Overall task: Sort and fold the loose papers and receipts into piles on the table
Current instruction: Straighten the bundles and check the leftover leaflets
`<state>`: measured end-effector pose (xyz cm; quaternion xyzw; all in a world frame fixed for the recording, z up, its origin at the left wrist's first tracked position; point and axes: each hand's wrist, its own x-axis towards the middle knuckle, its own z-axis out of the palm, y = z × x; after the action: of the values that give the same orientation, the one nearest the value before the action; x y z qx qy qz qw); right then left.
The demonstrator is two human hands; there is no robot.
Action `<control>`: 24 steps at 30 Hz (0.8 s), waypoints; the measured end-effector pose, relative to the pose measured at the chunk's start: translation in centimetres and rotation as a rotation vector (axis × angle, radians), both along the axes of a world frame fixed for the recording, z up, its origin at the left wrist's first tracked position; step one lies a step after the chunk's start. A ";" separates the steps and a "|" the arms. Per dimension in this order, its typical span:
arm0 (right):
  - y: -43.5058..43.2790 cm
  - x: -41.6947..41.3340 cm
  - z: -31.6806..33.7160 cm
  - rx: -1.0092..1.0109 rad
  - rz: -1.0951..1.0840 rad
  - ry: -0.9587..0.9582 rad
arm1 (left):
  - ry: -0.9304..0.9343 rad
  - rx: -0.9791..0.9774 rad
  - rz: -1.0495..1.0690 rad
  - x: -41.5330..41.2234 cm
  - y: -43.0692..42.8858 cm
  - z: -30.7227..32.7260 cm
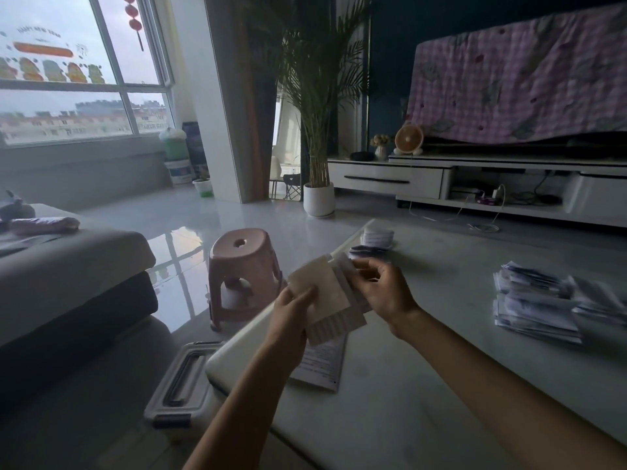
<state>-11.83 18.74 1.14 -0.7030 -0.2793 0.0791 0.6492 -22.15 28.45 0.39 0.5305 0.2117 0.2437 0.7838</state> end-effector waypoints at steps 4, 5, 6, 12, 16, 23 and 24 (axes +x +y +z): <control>-0.2 0.5 0.3 0.013 -0.087 0.003 | -0.022 -0.027 -0.009 0.0 0.1 0.0; -0.2 0.7 0.3 0.016 -0.129 0.000 | -0.037 -0.034 -0.009 0.0 0.1 0.1; -0.2 0.8 0.5 0.019 -0.167 -0.001 | -0.051 -0.035 -0.004 -0.1 0.2 0.2; -0.5 1.6 1.5 0.091 -0.438 0.003 | -0.018 -0.049 0.121 0.1 0.4 0.2; -0.6 -0.8 2.3 0.141 -0.208 -0.035 | 0.003 -0.048 0.153 0.5 0.5 -0.1; 2.0 -4.0 -0.8 -0.196 -0.252 -0.378 | -0.085 -0.143 0.131 0.5 -1.3 -0.2; 2.0 -4.2 -1.0 -0.206 -0.247 -0.403 | -0.091 -0.148 0.126 0.5 -1.4 -0.3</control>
<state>-16.07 20.75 0.15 -0.7958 -0.3055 -0.1144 0.5102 -21.68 27.04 0.07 0.4453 0.2261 0.3000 0.8127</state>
